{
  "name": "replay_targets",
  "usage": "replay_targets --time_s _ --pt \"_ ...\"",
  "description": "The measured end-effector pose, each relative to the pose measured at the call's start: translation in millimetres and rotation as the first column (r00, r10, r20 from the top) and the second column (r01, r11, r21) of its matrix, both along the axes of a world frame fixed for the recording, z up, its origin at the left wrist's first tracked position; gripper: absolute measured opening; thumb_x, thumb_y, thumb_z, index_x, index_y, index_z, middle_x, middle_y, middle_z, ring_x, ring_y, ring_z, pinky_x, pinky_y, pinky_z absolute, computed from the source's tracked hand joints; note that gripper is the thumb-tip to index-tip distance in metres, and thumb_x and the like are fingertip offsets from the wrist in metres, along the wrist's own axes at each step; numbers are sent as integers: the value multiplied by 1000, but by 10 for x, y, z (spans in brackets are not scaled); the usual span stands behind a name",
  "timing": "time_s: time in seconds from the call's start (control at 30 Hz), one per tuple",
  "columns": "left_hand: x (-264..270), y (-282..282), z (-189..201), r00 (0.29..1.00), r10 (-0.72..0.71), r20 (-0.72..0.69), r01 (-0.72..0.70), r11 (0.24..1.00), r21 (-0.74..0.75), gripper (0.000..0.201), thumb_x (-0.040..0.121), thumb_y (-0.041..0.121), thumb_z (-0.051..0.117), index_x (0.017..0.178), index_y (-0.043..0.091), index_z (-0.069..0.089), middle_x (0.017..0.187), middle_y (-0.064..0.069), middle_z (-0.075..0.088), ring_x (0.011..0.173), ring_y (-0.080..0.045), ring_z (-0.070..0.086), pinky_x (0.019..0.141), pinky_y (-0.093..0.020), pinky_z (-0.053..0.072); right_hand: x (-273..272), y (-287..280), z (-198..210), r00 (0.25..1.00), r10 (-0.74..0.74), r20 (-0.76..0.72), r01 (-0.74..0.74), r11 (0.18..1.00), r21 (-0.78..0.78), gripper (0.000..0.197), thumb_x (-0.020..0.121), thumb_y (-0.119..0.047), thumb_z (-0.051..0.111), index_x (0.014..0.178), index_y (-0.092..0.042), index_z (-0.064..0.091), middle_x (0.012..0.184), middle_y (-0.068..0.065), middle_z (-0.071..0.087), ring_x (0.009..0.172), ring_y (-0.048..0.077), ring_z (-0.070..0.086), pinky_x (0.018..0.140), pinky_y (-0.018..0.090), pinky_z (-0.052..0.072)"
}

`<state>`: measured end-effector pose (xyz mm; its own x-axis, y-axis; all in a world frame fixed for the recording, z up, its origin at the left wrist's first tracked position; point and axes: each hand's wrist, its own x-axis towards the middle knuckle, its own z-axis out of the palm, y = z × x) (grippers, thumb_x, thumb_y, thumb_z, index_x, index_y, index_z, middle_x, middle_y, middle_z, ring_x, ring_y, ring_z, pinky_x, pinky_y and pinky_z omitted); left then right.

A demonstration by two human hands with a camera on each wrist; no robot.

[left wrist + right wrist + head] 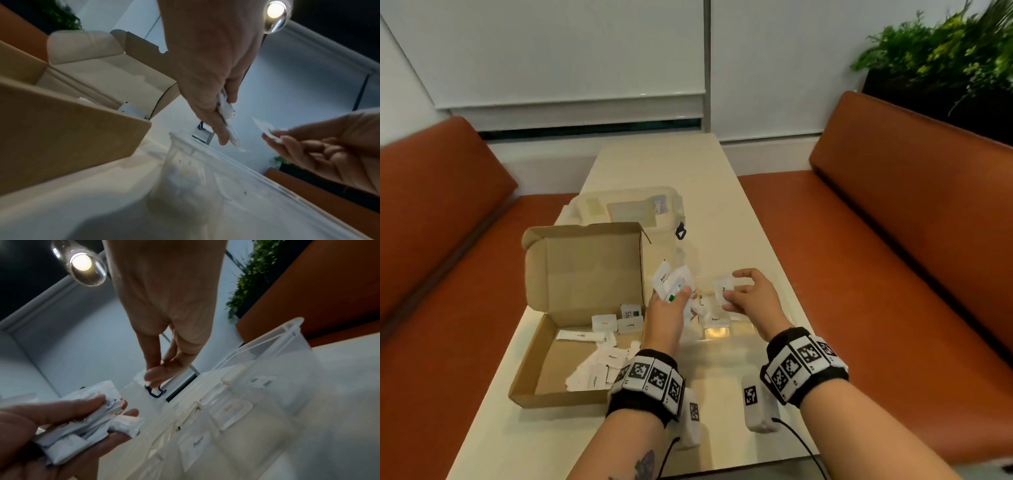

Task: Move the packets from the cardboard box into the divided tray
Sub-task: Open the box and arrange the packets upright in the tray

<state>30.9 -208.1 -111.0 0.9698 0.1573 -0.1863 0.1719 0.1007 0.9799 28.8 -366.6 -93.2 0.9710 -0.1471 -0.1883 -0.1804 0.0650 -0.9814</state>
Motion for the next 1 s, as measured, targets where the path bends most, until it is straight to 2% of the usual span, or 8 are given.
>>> replay_targets --time_s 0.07,0.17,0.27,0.37,0.5,0.67,0.87,1.0 --pt "-22 -28 -82 1000 14 -16 -13 998 65 51 62 56 68 105 30 60 108 -1 69 103 -25 65 95 -50 49 21 -44 0 998 66 15 -65 996 -65 22 80 2 69 99 -5 59 86 17 66 63 18 63 65 23 56" --pt "-68 -39 -149 999 20 -36 -16 995 95 56 58 61 69 104 29 61 109 0 68 104 -23 65 94 -48 51 42 12 -1 983 178 49 -167 971 -171 10 80 -2 71 88 -3 66 75 7 67 62 13 62 64 20 55" --pt "-119 -18 -88 1000 -17 -26 18 1000 14 36 63 49 73 96 34 68 106 -2 71 104 -25 66 97 -51 48 85 102 5 980 181 85 -150 946 -287 5 80 -3 71 84 -5 70 69 5 64 55 14 57 59 20 54" --pt "-141 14 0 1000 -13 -27 12 999 -37 23 76 29 73 99 29 69 105 -3 72 103 -25 67 97 -52 47 137 156 29 985 145 96 -100 924 -370 12 78 -5 73 89 -6 68 65 5 63 54 15 59 64 25 54" --pt "-74 24 31 1000 -27 -14 26 1000 -13 30 84 12 70 112 19 63 106 -7 71 101 -26 67 96 -50 49 137 198 53 973 222 71 -192 936 -295 20 77 -6 76 94 -5 67 79 15 69 68 22 68 72 26 58" --pt "13 104 -74 997 28 -71 -29 1000 -3 37 86 6 65 122 6 57 113 -15 66 106 -30 63 98 -50 47 198 112 2 985 168 40 -145 927 -345 7 77 -5 75 81 -7 71 74 7 68 62 12 61 58 15 50" --pt "51 145 -257 995 78 -57 -80 996 -36 30 85 9 68 113 15 60 109 -11 68 100 -26 66 90 -44 53 255 58 -242 988 143 -62 -149 741 -655 8 70 -17 81 69 -16 73 74 -6 61 79 8 52 68 20 37" --pt "99 144 -346 998 60 -36 -60 998 -9 20 84 11 70 93 26 61 98 1 69 96 -19 66 90 -41 53 271 113 -417 992 98 -77 -119 550 -827 6 73 -26 78 77 -22 75 94 -3 47 103 19 36 82 22 27"
